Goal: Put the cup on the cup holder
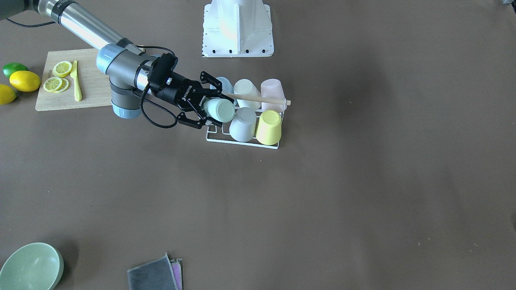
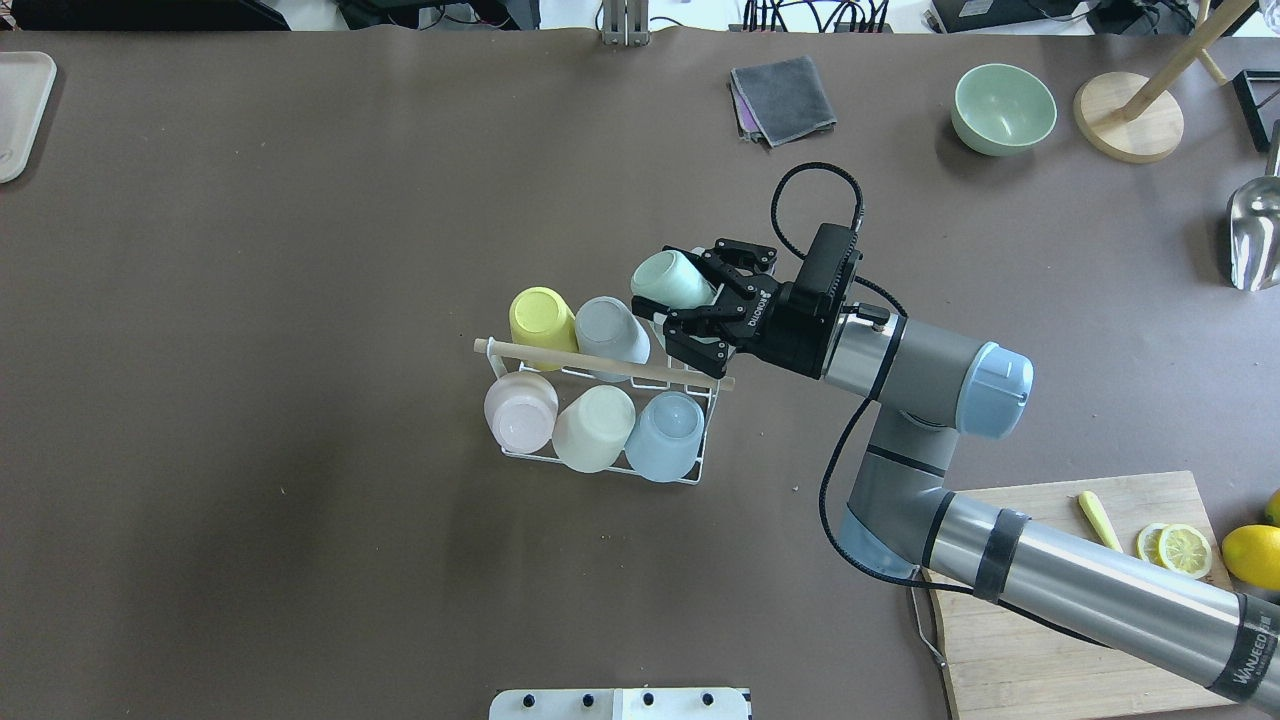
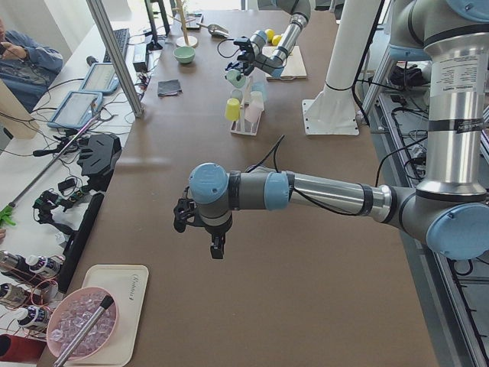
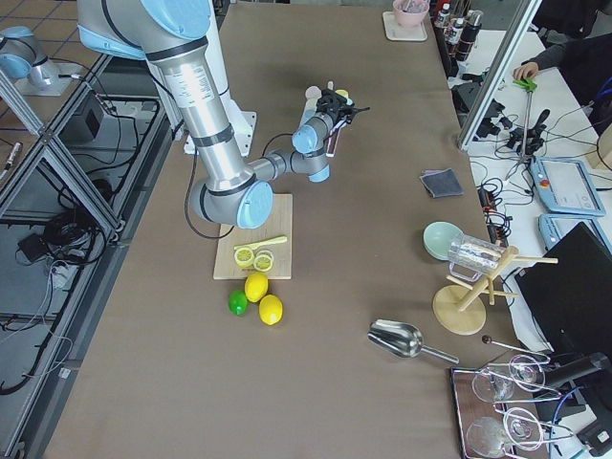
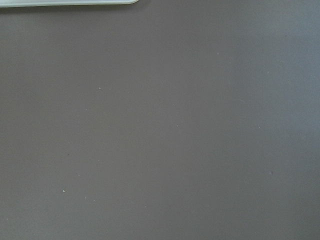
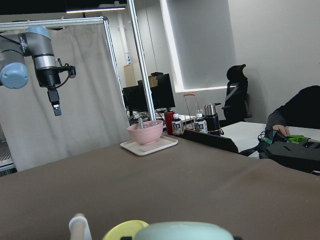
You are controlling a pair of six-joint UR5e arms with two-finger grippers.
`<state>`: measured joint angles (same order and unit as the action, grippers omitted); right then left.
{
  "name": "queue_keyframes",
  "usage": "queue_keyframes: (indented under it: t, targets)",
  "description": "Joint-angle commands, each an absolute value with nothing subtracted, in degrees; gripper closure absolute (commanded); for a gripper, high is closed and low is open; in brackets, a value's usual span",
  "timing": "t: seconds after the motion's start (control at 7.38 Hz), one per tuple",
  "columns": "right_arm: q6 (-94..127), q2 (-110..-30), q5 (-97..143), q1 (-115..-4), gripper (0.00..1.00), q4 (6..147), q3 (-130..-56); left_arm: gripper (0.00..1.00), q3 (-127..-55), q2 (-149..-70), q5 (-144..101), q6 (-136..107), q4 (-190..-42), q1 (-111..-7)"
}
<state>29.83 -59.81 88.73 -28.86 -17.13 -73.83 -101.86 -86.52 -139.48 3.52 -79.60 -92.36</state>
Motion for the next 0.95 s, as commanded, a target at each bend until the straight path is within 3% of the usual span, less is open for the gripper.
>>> queue_keyframes:
  t: [0.0, 0.14, 0.27, 0.81]
  targets:
    - [30.41, -60.12, 88.77, -28.39, 1.0, -17.67, -73.83, 0.02, -101.69, -85.43, -139.48, 3.52, -79.63, -92.46]
    - [30.5, -60.03, 88.77, -28.3, 0.3, -17.67, -73.83, 0.02, -101.69, -85.43, -139.48, 3.52, -79.63, -92.37]
    - [30.59, -60.03, 88.68, -28.47, 0.0, -17.75, -74.26, 0.02, -101.78, -85.43, -139.48, 3.52, -79.63, -92.46]
    - [30.59, -59.94, 88.86, -30.05, 0.0, -20.48, -74.53, 0.02, -101.78, -85.34, -139.48, 3.43, -79.63, -92.46]
